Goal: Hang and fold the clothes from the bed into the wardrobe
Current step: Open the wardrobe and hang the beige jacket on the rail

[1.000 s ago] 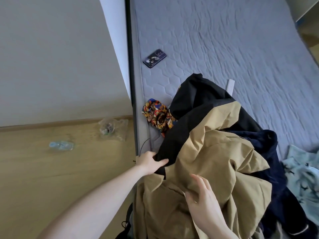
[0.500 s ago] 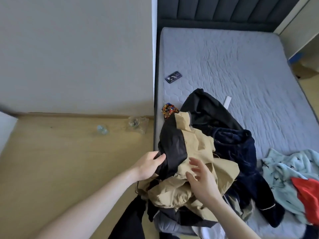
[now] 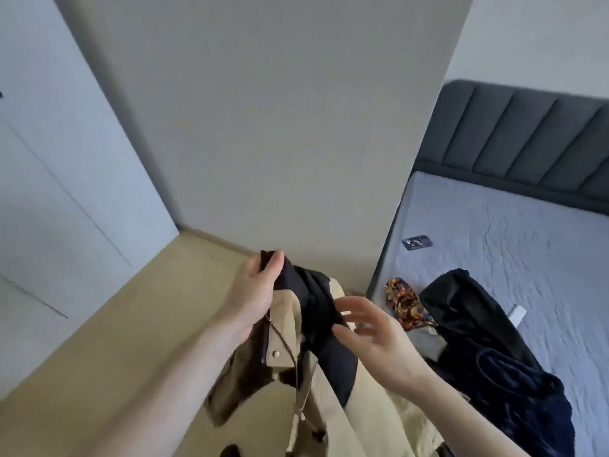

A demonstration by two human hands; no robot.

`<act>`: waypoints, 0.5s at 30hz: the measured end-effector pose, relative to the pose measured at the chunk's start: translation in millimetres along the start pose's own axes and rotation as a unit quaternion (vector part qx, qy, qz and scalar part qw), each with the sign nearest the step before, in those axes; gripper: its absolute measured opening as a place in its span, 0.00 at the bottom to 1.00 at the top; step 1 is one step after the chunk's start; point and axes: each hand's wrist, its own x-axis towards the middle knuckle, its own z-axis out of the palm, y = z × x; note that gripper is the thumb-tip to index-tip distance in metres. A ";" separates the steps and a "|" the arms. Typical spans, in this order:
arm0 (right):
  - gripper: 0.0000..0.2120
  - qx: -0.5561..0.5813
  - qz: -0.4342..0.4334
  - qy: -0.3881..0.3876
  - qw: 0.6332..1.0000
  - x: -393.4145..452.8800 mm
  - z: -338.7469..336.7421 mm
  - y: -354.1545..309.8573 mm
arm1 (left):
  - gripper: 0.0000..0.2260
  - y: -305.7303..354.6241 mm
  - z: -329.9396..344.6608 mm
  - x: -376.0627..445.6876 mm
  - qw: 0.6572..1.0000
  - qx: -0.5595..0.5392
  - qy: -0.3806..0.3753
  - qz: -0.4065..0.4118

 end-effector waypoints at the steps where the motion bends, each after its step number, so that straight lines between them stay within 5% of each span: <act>1: 0.15 0.002 -0.015 -0.015 1.000 5.5 7.7 -14.1 | 0.22 8.1 -15.3 -2.5 1.000 -0.010 0.023 0.011; 8: 0.37 -0.029 -0.156 -0.096 0.983 56.5 100.9 -114.9 | 0.14 69.0 -129.0 -11.5 0.977 -0.158 0.130 0.055; 12: 0.47 -0.073 -0.239 -0.058 0.967 94.7 173.1 -171.9 | 0.13 96.5 -201.9 -9.9 0.964 -0.197 0.155 0.090; 15: 0.44 -0.089 -0.278 -0.004 0.956 117.4 228.9 -201.8 | 0.10 108.7 -255.8 -6.2 0.951 -0.234 0.172 0.110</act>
